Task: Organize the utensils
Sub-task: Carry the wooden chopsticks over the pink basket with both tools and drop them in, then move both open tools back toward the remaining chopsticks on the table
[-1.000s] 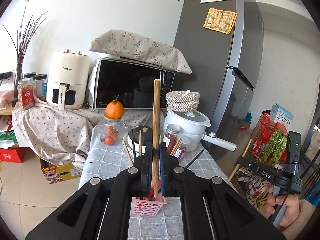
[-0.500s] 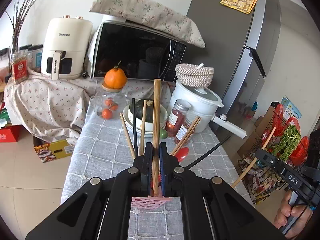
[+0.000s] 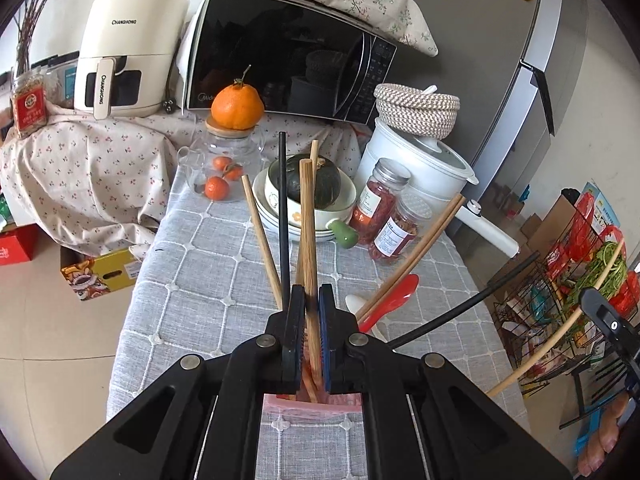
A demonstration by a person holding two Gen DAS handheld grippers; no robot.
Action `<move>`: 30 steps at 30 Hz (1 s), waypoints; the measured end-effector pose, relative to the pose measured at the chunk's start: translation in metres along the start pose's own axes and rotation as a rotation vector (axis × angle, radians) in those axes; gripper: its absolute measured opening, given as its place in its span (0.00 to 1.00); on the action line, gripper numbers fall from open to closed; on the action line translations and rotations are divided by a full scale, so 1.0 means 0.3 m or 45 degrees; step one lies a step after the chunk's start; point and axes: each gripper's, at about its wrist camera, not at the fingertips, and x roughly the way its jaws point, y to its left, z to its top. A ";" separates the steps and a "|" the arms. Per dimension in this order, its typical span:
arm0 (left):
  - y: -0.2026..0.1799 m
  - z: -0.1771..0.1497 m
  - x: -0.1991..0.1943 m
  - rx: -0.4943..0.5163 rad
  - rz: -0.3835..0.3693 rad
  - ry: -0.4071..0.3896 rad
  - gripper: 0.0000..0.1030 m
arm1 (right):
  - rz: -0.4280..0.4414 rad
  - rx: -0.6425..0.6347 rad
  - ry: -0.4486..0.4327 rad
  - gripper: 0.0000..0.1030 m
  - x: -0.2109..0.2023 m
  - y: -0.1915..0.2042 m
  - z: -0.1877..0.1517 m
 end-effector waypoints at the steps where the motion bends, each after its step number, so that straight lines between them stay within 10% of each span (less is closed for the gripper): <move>1: 0.001 0.002 0.004 0.004 0.003 0.000 0.07 | 0.007 -0.002 -0.007 0.05 -0.004 0.004 0.001; 4: -0.003 0.007 0.008 0.031 0.021 0.005 0.12 | 0.032 -0.004 -0.035 0.05 -0.016 0.019 0.009; 9: -0.005 0.007 -0.034 0.060 0.070 -0.037 0.58 | 0.078 0.010 -0.090 0.05 -0.034 0.051 0.032; 30: 0.107 -0.155 -0.124 0.226 0.203 0.199 0.71 | 0.107 0.024 -0.232 0.05 0.097 0.299 0.063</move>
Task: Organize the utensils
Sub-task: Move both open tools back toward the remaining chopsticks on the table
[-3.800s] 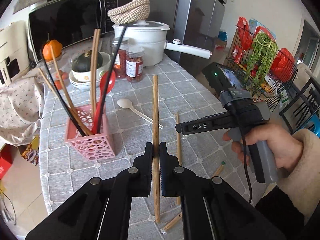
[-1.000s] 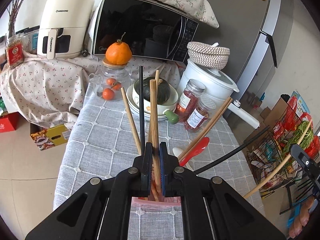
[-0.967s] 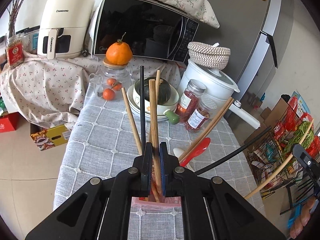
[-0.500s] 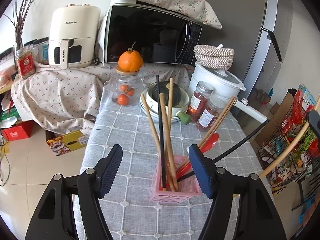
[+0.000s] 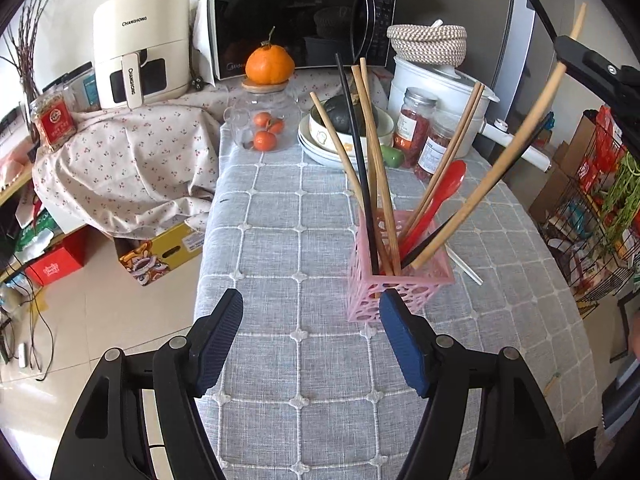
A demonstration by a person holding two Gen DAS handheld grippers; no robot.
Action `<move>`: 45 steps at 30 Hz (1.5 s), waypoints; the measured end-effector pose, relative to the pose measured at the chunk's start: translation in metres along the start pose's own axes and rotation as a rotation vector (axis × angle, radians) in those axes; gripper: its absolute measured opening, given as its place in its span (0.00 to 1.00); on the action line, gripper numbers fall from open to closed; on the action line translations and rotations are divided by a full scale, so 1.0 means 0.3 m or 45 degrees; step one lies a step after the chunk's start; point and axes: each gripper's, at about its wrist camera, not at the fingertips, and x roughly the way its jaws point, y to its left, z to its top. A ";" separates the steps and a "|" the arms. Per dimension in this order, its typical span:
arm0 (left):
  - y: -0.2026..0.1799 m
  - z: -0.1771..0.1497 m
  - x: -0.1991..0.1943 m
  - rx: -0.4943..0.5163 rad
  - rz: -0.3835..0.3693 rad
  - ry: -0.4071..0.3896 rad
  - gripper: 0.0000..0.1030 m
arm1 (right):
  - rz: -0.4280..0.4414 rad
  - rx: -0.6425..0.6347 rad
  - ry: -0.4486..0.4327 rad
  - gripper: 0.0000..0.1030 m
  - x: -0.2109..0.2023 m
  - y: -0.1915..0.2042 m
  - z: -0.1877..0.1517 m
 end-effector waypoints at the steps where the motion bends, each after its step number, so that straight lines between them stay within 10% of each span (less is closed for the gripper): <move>1: -0.001 -0.001 0.001 0.002 -0.002 0.002 0.71 | -0.013 -0.003 0.004 0.05 0.017 0.008 -0.010; 22: -0.007 -0.009 -0.002 0.020 -0.005 0.015 0.71 | -0.076 -0.009 0.148 0.11 0.205 0.004 -0.125; 32: -0.055 -0.009 -0.006 0.066 -0.022 0.017 0.76 | 0.042 -0.037 0.092 0.57 0.059 -0.017 -0.024; 45: -0.185 -0.042 0.020 0.163 -0.116 0.094 0.80 | -0.019 -0.125 0.289 0.78 -0.092 -0.191 -0.064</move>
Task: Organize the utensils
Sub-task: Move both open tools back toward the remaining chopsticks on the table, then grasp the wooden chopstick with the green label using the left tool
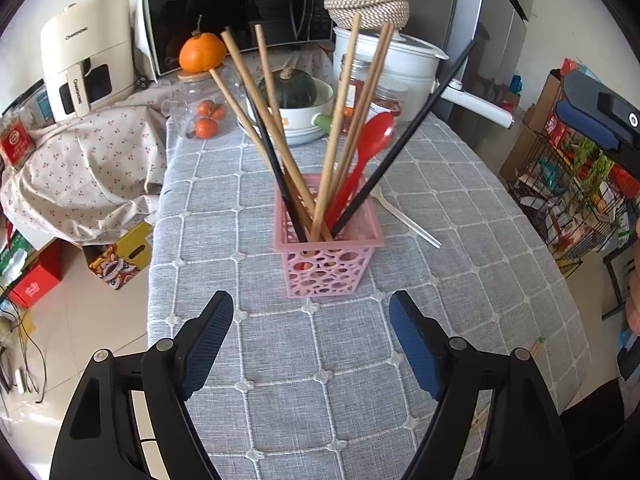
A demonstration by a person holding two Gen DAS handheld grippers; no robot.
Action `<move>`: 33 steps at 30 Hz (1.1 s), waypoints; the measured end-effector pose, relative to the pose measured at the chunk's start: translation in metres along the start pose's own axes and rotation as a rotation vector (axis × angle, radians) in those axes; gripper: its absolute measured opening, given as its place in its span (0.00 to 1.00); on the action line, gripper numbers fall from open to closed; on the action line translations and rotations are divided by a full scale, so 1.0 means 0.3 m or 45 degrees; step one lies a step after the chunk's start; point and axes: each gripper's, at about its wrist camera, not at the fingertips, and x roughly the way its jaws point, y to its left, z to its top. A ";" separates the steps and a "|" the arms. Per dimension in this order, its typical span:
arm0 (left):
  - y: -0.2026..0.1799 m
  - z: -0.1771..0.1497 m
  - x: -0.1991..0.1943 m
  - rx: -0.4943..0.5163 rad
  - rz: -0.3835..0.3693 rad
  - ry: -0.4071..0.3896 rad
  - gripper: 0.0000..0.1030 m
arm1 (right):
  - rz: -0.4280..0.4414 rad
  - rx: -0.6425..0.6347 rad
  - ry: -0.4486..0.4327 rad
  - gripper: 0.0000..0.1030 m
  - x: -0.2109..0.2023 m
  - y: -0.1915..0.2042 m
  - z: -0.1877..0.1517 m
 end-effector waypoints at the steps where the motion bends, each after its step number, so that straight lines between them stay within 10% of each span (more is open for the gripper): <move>1: -0.016 -0.004 0.006 0.019 -0.008 0.011 0.80 | -0.009 0.003 0.029 0.79 -0.003 -0.018 -0.014; 19: -0.508 -0.101 0.150 0.424 -0.335 0.304 0.79 | -0.321 0.171 0.570 0.79 -0.053 -0.410 -0.263; 27: -0.669 -0.157 0.198 0.500 -0.533 0.453 0.41 | -0.406 0.238 0.684 0.79 -0.090 -0.534 -0.336; 33: -0.759 -0.213 0.237 0.621 -0.573 0.521 0.31 | -0.416 0.271 0.676 0.79 -0.100 -0.560 -0.329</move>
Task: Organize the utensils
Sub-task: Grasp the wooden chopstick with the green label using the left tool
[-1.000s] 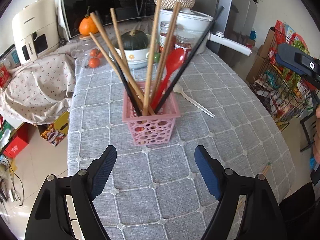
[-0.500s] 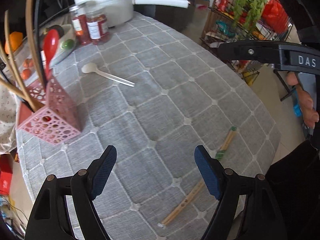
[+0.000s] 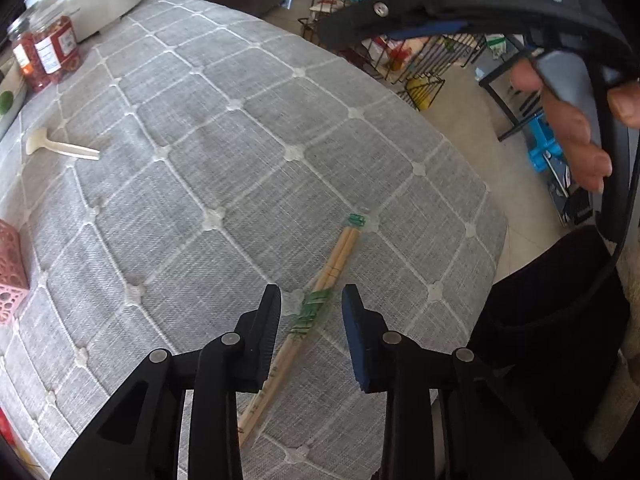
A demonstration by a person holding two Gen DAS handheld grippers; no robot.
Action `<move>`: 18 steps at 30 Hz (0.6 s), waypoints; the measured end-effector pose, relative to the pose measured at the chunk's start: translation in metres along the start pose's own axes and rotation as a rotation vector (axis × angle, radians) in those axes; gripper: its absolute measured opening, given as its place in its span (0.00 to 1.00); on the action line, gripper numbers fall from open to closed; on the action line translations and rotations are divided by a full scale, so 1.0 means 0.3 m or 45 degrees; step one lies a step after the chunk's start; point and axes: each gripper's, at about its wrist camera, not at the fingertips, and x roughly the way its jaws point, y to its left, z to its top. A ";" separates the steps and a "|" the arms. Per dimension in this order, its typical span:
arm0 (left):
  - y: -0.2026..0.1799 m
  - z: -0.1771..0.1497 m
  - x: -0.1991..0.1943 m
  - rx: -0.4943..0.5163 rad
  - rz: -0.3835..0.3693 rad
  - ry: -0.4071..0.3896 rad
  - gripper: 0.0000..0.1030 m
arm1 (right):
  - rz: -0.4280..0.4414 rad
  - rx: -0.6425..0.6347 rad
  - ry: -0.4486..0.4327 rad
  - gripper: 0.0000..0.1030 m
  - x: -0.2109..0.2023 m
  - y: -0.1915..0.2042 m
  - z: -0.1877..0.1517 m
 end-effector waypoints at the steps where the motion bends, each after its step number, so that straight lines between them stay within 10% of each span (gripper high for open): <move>1: -0.010 0.005 0.012 0.017 -0.001 0.014 0.31 | -0.002 0.001 -0.001 0.79 0.000 -0.001 0.001; 18: 0.061 0.022 -0.041 -0.074 0.116 -0.095 0.05 | -0.012 0.025 0.009 0.79 0.038 0.026 0.039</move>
